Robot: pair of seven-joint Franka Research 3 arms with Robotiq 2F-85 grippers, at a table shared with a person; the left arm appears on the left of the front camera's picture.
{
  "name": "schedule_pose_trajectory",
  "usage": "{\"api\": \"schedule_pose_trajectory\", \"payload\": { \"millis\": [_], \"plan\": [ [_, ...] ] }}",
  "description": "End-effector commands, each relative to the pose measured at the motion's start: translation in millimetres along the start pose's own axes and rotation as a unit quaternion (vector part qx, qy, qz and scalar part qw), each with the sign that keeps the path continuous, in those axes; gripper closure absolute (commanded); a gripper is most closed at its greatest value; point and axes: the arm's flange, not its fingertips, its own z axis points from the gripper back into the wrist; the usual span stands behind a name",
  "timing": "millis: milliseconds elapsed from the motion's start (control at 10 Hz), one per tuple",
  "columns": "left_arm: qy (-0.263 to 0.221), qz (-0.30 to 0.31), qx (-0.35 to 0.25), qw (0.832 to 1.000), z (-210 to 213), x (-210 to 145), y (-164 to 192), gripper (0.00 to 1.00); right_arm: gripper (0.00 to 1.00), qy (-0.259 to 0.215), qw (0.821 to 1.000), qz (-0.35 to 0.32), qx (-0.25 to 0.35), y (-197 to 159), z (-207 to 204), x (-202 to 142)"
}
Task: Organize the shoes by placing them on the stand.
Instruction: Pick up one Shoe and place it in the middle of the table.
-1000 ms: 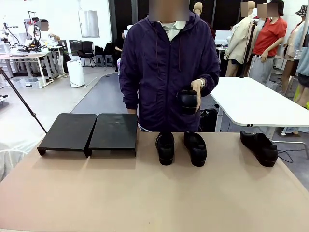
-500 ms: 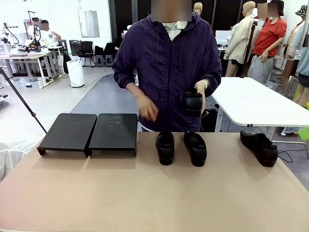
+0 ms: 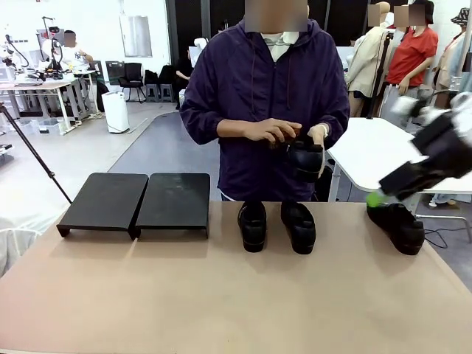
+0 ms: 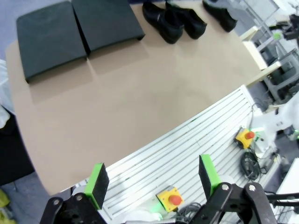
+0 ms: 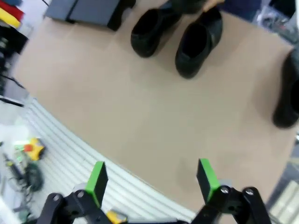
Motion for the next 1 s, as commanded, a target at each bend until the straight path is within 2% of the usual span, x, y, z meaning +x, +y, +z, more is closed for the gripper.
{"api": "schedule_pose_trajectory", "payload": {
  "millis": [0,100,300,500,900],
  "plan": [
    [-0.001,-0.007,-0.007,1.0,1,0,-1,0.0,0.0,0.002,0.999,0.026,0.022,-7,-21,41],
    [-0.001,-0.007,-0.007,1.0,1,0,-1,0.0,0.0,0.004,0.999,0.019,0.028,-6,-15,35],
    [-0.001,-0.007,-0.007,1.0,1,0,-1,0.0,0.0,0.004,1.0,-0.006,0.023,-8,15,2],
    [-0.001,-0.007,-0.007,1.0,1,0,-1,0.0,0.0,-0.014,0.999,-0.029,-0.016,-8,39,-27],
    [-0.001,-0.007,-0.007,1.0,1,0,-1,0.0,0.0,-0.01,1.0,-0.019,-0.005,-9,26,-21]
  ]
}}
